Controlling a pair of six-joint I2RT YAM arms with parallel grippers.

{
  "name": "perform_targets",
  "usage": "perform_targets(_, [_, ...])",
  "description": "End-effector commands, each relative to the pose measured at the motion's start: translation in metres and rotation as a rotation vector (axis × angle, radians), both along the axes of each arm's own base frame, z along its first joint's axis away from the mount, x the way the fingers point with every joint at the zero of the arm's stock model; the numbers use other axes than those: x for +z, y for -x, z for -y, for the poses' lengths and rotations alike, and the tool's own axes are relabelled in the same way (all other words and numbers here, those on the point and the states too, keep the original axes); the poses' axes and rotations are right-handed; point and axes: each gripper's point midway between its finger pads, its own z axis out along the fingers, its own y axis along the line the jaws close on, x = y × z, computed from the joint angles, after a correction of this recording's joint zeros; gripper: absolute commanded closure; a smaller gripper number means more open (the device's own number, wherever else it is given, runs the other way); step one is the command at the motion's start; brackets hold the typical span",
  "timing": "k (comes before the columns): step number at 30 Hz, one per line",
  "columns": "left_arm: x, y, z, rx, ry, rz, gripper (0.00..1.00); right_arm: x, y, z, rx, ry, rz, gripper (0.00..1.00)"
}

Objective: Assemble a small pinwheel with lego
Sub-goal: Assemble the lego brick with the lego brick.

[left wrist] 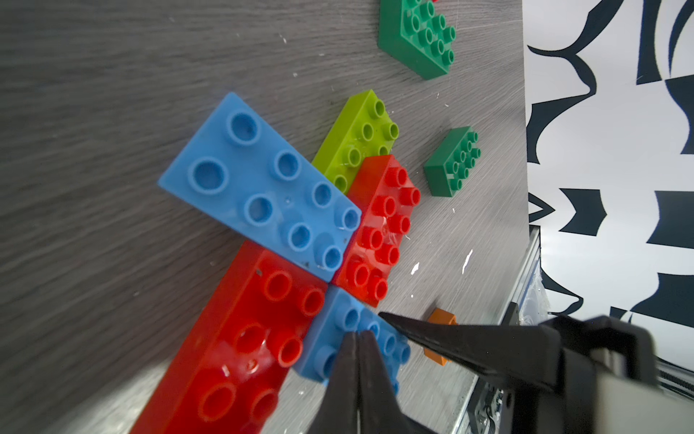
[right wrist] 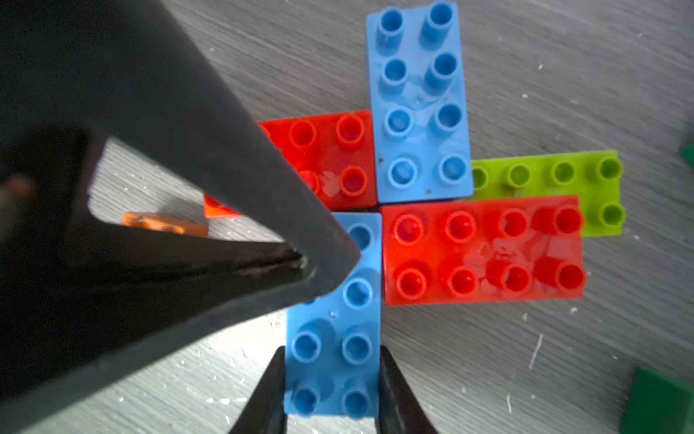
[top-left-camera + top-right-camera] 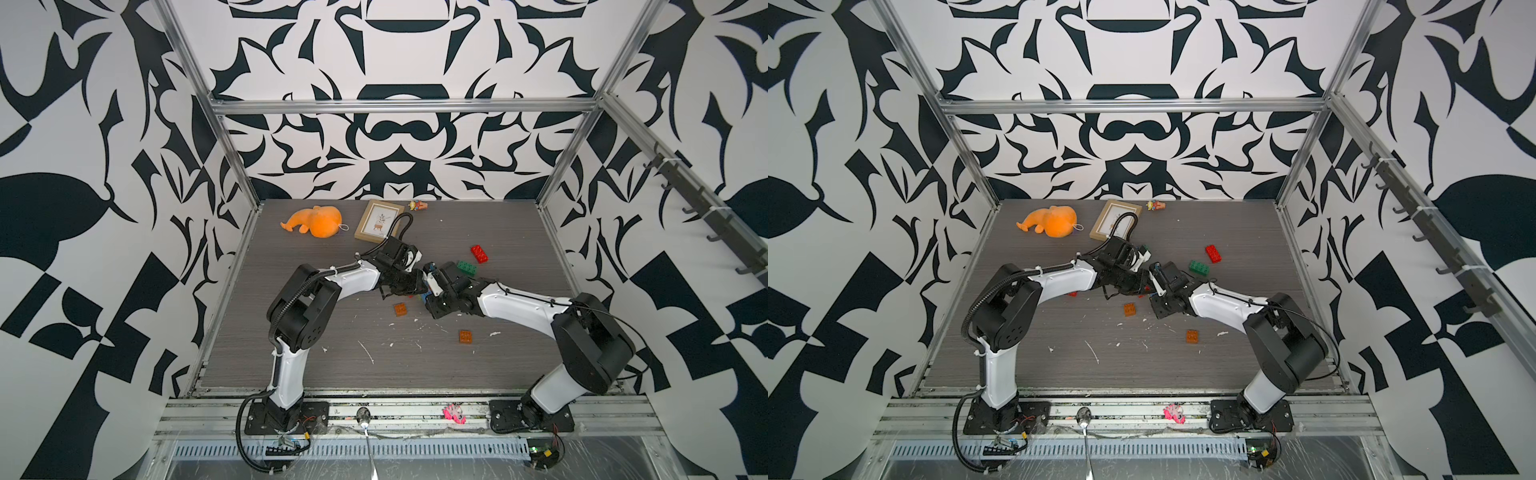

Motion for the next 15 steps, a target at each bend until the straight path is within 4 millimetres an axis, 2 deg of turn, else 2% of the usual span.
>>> perform_targets(1, [-0.074, 0.006, -0.047, 0.08, -0.259, -0.084, 0.93, 0.018, -0.003, -0.01, 0.008, -0.029, -0.004, 0.93])
perform_targets(11, [-0.088, 0.009, -0.054, 0.063, -0.3, -0.089, 0.94, 0.001, -0.005, -0.011, -0.004, 0.009, -0.057, 0.93])
perform_targets(15, [-0.091, 0.011, -0.055, 0.057, -0.307, -0.092, 0.94, 0.002, -0.006, -0.011, -0.009, 0.008, -0.058, 0.93])
